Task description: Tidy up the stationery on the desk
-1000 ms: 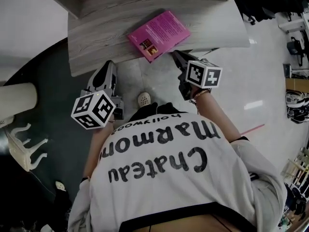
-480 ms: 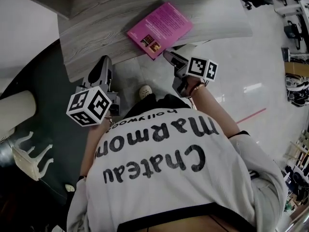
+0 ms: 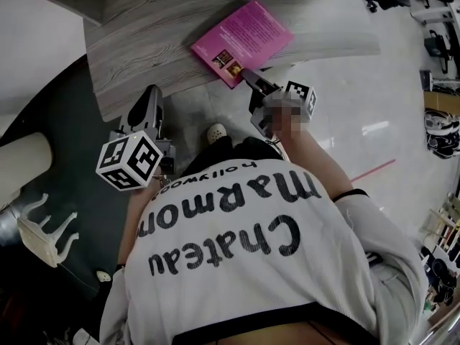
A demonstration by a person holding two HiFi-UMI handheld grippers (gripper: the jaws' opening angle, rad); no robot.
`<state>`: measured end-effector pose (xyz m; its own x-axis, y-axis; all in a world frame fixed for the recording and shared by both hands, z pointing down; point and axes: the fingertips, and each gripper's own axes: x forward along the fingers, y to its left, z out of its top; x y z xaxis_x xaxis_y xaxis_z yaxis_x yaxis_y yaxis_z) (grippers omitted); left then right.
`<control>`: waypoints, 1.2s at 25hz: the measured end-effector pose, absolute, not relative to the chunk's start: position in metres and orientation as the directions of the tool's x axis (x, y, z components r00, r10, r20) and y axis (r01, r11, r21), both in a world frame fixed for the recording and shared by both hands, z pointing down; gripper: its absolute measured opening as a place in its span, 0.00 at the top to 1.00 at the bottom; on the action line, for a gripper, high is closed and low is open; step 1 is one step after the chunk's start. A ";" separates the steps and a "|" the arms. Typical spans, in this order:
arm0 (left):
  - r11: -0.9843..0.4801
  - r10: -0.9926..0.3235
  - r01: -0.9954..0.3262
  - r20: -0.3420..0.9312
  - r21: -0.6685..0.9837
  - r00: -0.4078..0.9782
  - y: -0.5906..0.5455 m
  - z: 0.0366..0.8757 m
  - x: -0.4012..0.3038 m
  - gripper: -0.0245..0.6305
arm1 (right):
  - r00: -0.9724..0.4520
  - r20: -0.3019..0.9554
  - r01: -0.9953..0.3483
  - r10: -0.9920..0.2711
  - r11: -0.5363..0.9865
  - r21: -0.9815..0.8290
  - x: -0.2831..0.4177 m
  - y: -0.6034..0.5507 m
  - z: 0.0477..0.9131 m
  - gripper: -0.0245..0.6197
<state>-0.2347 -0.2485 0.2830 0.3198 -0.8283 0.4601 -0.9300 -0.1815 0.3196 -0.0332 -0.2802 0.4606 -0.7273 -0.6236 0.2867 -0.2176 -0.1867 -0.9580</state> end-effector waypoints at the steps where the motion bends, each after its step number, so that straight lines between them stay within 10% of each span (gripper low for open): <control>1: -0.178 -0.828 -0.931 0.463 0.319 0.317 -0.248 0.283 -0.236 0.94 | -0.724 0.282 -0.209 -0.630 -0.190 -0.959 -0.034 -0.281 0.461 0.52; 30: -0.207 -0.811 -0.926 0.474 0.315 0.343 -0.264 0.278 -0.214 0.94 | -0.743 0.224 -0.124 -0.631 -0.200 -0.972 -0.037 -0.289 0.452 0.68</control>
